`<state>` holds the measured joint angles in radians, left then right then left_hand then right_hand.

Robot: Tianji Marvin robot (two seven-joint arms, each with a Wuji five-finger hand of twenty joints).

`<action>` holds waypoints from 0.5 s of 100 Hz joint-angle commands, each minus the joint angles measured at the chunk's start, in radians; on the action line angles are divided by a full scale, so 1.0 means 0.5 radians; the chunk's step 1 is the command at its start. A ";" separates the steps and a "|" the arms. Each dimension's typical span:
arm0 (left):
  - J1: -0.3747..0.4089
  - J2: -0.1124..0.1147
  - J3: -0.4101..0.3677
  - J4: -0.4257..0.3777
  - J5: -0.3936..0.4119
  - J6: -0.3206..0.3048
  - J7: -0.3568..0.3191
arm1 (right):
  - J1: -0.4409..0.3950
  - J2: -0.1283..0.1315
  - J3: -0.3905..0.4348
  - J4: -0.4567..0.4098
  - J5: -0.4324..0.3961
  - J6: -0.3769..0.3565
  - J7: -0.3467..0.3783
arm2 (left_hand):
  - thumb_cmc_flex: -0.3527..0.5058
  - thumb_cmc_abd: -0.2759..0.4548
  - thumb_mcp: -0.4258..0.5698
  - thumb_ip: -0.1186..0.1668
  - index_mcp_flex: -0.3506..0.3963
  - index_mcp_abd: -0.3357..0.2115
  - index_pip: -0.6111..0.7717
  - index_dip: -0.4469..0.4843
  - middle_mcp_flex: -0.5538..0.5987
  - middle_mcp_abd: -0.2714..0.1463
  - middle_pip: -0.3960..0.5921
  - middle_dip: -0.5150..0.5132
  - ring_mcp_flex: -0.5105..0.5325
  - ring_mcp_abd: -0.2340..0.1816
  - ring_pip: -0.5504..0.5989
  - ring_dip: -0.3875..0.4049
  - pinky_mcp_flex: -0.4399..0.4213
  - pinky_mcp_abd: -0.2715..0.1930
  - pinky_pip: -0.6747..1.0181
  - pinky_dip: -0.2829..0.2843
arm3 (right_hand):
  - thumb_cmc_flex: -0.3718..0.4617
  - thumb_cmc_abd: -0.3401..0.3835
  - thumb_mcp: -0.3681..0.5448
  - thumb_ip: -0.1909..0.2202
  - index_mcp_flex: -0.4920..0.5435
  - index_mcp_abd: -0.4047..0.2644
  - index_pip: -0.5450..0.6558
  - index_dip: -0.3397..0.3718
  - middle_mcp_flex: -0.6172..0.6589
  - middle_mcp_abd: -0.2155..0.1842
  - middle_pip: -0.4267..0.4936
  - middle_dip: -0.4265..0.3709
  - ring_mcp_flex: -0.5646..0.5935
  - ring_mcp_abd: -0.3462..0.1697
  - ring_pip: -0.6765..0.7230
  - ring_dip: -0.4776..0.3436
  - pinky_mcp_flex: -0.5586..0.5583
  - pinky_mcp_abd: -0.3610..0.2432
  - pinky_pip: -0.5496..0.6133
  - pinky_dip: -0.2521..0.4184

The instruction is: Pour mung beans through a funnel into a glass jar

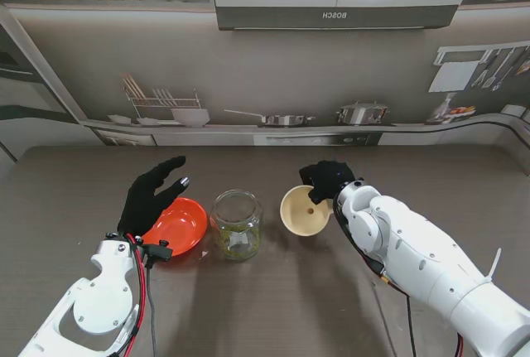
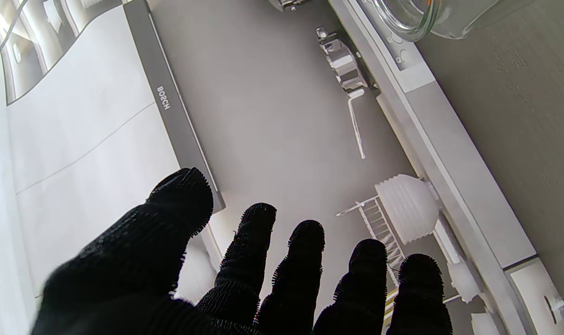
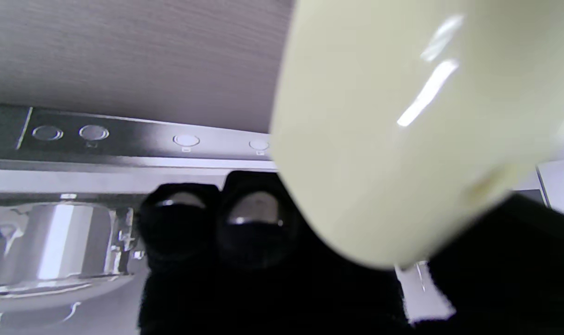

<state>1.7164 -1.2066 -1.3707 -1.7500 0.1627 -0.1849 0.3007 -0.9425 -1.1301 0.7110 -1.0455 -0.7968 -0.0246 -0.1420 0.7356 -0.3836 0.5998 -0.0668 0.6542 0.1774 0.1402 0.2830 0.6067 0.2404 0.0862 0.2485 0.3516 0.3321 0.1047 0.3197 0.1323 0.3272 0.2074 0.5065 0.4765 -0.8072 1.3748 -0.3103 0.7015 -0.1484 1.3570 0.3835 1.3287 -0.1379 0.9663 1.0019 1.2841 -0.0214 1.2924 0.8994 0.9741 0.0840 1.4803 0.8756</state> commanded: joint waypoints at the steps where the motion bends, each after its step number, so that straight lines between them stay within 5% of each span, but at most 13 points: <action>1: 0.003 -0.004 0.002 -0.003 -0.010 0.008 -0.039 | -0.020 0.005 -0.009 0.009 -0.009 -0.019 0.038 | -0.050 -0.029 0.020 -0.055 0.026 -0.007 -0.015 -0.005 0.030 -0.006 -0.022 0.003 -0.027 -0.019 -0.039 -0.020 -0.030 -0.070 -0.064 -0.005 | 0.051 0.065 0.085 -0.021 -0.038 -0.111 0.098 -0.006 0.003 -0.071 0.003 -0.047 0.060 0.026 -0.058 -0.051 -0.023 -0.078 -0.035 -0.037; 50: 0.008 -0.003 -0.002 -0.006 -0.016 0.015 -0.043 | -0.164 0.040 0.081 -0.097 -0.010 -0.008 0.139 | -0.046 -0.022 0.023 -0.053 0.025 0.006 -0.019 -0.007 0.032 -0.007 -0.022 0.003 -0.026 -0.017 -0.040 -0.019 -0.034 -0.072 -0.064 -0.004 | 0.051 0.090 0.011 -0.020 -0.032 -0.143 0.048 -0.029 -0.036 -0.059 -0.113 -0.254 0.054 0.067 -0.432 -0.221 -0.120 -0.016 -0.136 -0.148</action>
<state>1.7172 -1.2066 -1.3717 -1.7505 0.1589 -0.1809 0.3002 -1.0015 -1.1166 0.7538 -1.0827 -0.7976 -0.0312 -0.1030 0.7356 -0.3836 0.5998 -0.0668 0.6548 0.1869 0.1402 0.2830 0.6066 0.2404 0.0862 0.2485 0.3516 0.3321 0.1046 0.3197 0.1318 0.3272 0.2074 0.5065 0.4736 -0.7810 1.3605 -0.3106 0.6942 -0.1653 1.3571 0.3835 1.3035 -0.1365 0.9370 0.8997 1.2841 -0.0109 1.0834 0.8024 0.9205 0.0840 1.4112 0.8154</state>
